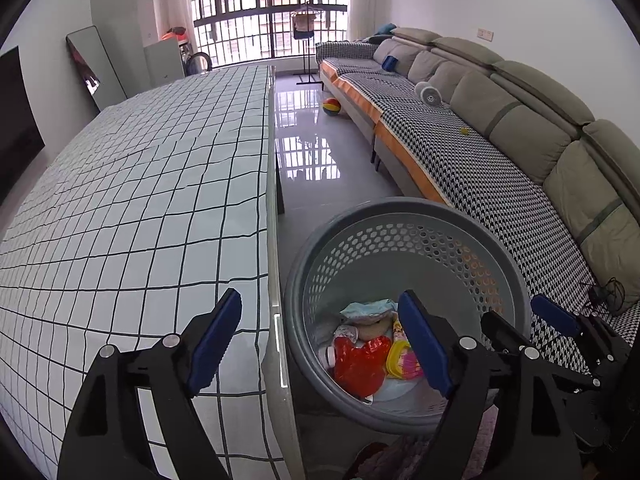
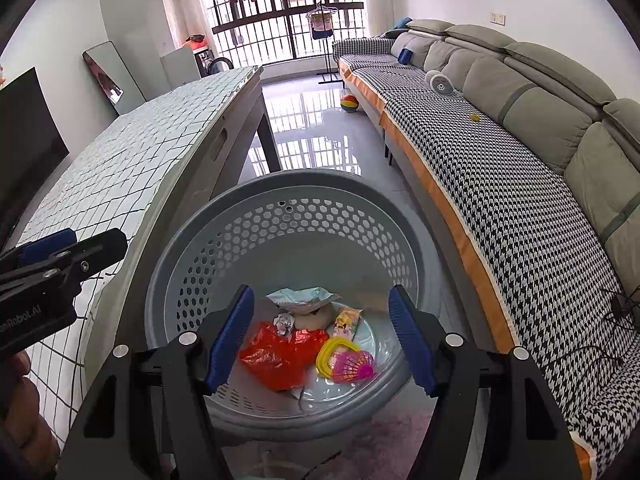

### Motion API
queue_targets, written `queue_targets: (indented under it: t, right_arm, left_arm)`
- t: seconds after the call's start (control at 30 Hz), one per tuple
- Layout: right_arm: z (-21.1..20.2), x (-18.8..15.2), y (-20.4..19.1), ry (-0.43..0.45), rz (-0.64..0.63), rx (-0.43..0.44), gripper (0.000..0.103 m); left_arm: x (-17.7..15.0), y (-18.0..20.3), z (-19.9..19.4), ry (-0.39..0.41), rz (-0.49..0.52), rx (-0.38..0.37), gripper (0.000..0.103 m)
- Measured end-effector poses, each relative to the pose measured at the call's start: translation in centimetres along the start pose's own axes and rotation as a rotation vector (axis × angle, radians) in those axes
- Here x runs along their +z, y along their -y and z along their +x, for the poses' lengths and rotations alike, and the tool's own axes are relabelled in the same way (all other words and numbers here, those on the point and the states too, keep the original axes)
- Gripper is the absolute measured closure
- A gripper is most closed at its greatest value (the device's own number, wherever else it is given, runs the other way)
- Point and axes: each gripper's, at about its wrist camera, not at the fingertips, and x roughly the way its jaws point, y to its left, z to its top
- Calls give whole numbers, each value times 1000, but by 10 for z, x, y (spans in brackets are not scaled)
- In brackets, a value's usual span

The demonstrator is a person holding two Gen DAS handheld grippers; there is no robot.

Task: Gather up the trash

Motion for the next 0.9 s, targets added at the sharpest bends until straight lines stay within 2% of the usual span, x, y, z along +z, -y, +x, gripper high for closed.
queue_targets:
  t: [0.47, 0.9]
  right_arm:
    - [-7, -2, -2, 18, -4, -40, 35]
    - [-9, -2, -8, 24, -16, -43, 34]
  left_arm:
    - [-5, -6, -7, 9, -16, 22, 18]
    - [-7, -13, -14, 20, -32, 43, 11]
